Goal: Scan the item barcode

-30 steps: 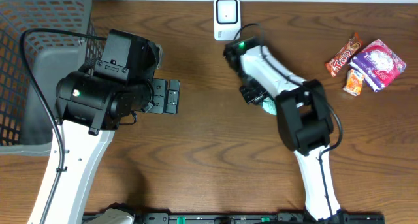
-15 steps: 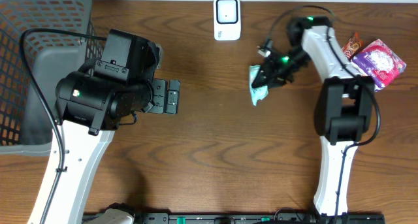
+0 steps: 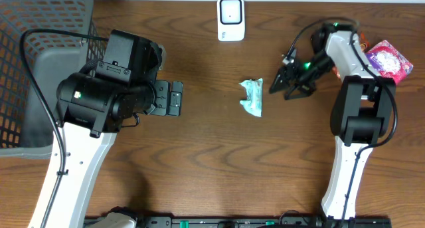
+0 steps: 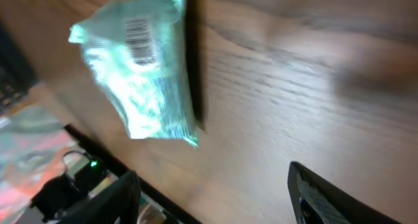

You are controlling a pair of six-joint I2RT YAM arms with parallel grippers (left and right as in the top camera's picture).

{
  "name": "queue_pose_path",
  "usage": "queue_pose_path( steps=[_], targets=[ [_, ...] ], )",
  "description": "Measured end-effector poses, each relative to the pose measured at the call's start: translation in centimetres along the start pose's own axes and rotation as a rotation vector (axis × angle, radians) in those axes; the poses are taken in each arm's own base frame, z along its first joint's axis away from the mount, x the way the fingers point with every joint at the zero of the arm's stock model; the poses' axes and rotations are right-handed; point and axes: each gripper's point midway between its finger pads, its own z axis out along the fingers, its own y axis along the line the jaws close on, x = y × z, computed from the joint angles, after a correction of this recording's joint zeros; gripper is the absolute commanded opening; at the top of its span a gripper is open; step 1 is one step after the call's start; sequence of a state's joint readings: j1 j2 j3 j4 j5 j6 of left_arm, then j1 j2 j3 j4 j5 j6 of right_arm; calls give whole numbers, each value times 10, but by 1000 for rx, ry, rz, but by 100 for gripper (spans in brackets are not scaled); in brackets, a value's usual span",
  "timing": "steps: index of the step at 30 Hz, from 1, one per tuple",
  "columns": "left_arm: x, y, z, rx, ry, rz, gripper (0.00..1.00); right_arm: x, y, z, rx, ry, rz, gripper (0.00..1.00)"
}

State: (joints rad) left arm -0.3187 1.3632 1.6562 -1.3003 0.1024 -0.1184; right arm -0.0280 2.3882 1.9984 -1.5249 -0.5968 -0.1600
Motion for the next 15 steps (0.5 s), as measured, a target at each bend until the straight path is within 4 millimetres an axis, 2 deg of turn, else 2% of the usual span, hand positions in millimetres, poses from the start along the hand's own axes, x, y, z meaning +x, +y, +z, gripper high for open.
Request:
queue_pose_path(
  steps=[4,6,9,15],
  targets=[
    [0,0,0,0,0,0,98,-7,10,-23,106,-38,-18,67],
    [0,0,0,0,0,0,98,-10,21,-25,146,-47,-48,67],
    [0,0,0,0,0,0,98,-11,39,-14,187,-40,-103,65],
    [0,0,0,0,0,0,98,-15,77,22,278,-33,-209,58]
  ],
)
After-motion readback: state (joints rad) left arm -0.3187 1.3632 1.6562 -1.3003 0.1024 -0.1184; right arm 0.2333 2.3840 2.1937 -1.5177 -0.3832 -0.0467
